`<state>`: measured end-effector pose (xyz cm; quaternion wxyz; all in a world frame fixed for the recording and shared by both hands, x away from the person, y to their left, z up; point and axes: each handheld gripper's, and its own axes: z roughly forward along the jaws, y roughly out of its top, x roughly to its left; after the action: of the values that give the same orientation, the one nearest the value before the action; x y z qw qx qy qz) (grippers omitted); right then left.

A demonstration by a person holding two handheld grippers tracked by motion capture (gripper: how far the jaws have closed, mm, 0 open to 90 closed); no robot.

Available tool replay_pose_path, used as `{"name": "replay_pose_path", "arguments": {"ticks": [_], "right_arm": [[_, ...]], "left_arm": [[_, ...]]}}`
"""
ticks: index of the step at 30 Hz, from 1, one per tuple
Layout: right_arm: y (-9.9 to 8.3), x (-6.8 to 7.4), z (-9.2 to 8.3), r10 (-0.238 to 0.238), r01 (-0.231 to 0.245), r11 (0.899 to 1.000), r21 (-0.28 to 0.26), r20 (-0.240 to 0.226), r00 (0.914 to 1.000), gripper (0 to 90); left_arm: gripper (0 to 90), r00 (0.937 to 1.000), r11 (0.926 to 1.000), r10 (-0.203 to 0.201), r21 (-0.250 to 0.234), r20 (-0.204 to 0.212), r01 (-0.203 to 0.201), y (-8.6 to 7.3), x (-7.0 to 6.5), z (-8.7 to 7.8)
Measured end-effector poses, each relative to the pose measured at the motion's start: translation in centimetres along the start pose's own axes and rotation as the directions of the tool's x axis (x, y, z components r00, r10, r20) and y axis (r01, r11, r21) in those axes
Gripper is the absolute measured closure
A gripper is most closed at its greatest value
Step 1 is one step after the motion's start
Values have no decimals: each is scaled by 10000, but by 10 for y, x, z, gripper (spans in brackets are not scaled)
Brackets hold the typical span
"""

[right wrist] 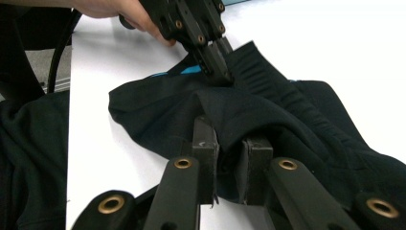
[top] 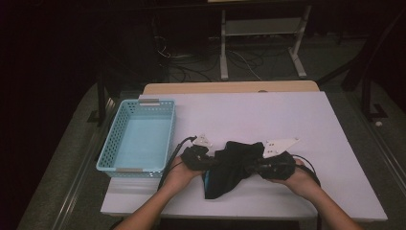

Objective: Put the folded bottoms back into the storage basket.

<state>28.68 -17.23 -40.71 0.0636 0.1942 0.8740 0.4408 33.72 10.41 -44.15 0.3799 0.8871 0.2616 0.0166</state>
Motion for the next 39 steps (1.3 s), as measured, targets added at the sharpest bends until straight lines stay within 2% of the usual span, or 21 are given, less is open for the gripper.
{"name": "replay_pose_path", "arguments": {"ticks": [5,9,11,13,16,20,28,39], "right_arm": [[1,-2,-5,170,-171,9994,-285,-25,9999,790],[2,-1,-6,161,-161,9992,-370,-10,9999,790],[4,-1,-7,204,-208,9987,-467,-81,9998,790],[5,-2,-8,199,-207,9984,-523,-151,9997,790],[14,-11,-11,203,-220,9968,-767,-227,9995,790],[21,-18,-11,154,-169,9959,-891,-176,9997,790],[38,-26,-13,116,-115,9919,-1266,1,9999,791],[63,-27,-6,-164,137,9856,-1683,-147,9998,791]], "left_arm": [[805,9993,9994,189,-284,330,-180,11,-3,-11],[805,9981,9984,468,-332,391,-455,23,-5,-20],[805,9975,9976,546,-462,445,-525,33,-1,-24],[805,9974,9976,531,-464,483,-509,37,1,-25],[806,9968,9964,632,-595,480,-604,50,6,-32],[806,9965,9959,671,-633,498,-639,59,12,-37],[806,9967,9945,552,-928,598,-495,68,18,-47],[807,9979,9893,524,-1382,382,-467,67,26,-79]]}}
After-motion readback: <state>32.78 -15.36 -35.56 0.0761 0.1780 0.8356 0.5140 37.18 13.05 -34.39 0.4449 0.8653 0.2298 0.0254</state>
